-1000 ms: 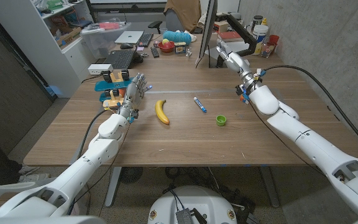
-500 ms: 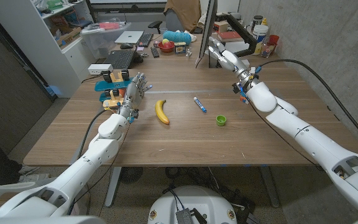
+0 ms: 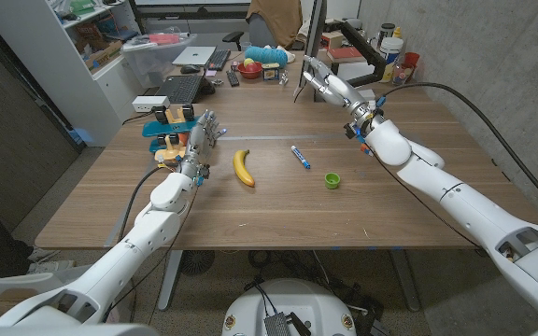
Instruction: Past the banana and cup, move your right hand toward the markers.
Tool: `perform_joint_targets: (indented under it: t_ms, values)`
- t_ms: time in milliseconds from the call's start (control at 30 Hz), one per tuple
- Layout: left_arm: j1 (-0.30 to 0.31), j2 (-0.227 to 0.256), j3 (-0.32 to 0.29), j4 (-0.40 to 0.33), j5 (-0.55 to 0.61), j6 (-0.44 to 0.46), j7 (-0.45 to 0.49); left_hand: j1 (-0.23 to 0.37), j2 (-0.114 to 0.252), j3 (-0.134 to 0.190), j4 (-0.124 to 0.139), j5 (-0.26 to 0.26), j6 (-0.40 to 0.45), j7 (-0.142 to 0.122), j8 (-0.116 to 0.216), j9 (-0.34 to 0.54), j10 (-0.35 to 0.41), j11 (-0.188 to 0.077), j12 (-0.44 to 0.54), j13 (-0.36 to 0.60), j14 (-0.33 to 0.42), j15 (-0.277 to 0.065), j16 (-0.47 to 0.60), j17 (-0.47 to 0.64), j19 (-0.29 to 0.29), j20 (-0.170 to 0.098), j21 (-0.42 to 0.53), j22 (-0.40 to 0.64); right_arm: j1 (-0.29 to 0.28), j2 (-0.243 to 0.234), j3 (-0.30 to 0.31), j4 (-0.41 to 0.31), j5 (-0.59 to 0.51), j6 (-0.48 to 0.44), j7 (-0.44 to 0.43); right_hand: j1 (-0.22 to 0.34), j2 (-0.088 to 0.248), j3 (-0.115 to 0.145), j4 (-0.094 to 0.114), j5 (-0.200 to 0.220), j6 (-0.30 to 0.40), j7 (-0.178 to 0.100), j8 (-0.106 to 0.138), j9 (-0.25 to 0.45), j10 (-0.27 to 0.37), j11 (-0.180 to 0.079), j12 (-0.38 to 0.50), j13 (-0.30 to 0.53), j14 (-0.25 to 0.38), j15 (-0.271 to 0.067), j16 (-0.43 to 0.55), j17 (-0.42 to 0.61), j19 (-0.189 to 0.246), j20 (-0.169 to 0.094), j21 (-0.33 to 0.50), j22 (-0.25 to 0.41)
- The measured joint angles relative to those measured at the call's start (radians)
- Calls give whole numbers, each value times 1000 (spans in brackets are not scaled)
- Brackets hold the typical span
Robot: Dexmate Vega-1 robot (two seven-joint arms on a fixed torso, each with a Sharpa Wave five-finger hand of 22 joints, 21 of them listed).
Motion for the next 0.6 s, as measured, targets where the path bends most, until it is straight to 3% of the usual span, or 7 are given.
perform_joint_targets:
  t_ms: [600]
  values:
    - [8,2,-4,-15,7,6,19,0,0,0,0,4,-2,9,0,0,5,5,0,0,-4,4,0,0,0,0,0,0,51,15,-39,44,-55,7,6,0,0,-8,-8,0,0,0,0,0,0,0,0,0,-5,5,0,0,-8,0,-8,0]
